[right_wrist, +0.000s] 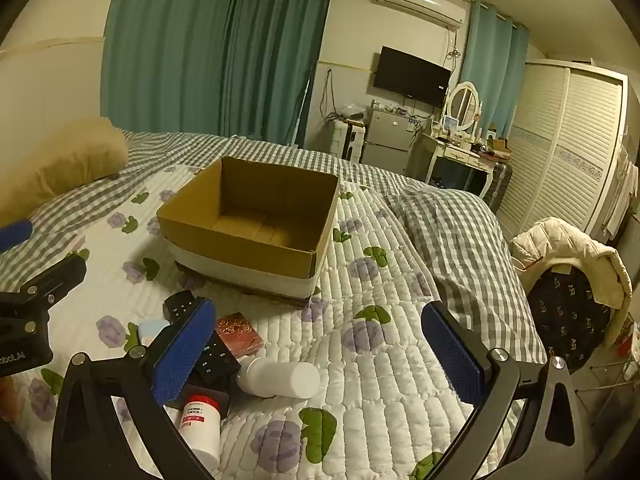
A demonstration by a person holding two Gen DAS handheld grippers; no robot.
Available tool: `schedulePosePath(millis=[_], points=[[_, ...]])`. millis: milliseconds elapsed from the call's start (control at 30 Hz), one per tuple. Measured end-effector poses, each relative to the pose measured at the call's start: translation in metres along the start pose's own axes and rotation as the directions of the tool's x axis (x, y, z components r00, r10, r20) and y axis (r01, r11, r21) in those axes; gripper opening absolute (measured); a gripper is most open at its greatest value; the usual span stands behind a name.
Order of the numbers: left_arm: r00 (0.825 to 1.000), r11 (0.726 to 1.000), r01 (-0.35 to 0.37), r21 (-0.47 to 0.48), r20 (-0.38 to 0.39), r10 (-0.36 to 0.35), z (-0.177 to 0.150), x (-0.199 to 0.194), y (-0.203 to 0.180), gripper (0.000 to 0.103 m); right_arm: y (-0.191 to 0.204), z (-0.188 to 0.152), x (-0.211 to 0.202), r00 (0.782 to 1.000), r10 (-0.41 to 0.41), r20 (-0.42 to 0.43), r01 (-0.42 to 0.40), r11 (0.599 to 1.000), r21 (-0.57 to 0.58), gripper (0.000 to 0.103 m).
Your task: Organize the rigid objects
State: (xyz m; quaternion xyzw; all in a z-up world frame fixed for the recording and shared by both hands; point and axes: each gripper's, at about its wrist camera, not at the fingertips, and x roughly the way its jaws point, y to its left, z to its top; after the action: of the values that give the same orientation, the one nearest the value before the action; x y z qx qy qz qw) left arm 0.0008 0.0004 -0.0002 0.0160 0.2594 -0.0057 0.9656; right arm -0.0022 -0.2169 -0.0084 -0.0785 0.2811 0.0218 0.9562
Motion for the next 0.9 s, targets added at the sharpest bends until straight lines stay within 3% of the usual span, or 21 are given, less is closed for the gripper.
schedulePosePath(millis=[900], points=[[1.0, 1.0, 0.002, -0.001, 0.013, -0.002, 0.001, -0.002, 0.004, 0.103, 0.005, -0.003, 0.001, 1.0, 0.015, -0.018, -0.015, 1.0, -0.007, 0.103]])
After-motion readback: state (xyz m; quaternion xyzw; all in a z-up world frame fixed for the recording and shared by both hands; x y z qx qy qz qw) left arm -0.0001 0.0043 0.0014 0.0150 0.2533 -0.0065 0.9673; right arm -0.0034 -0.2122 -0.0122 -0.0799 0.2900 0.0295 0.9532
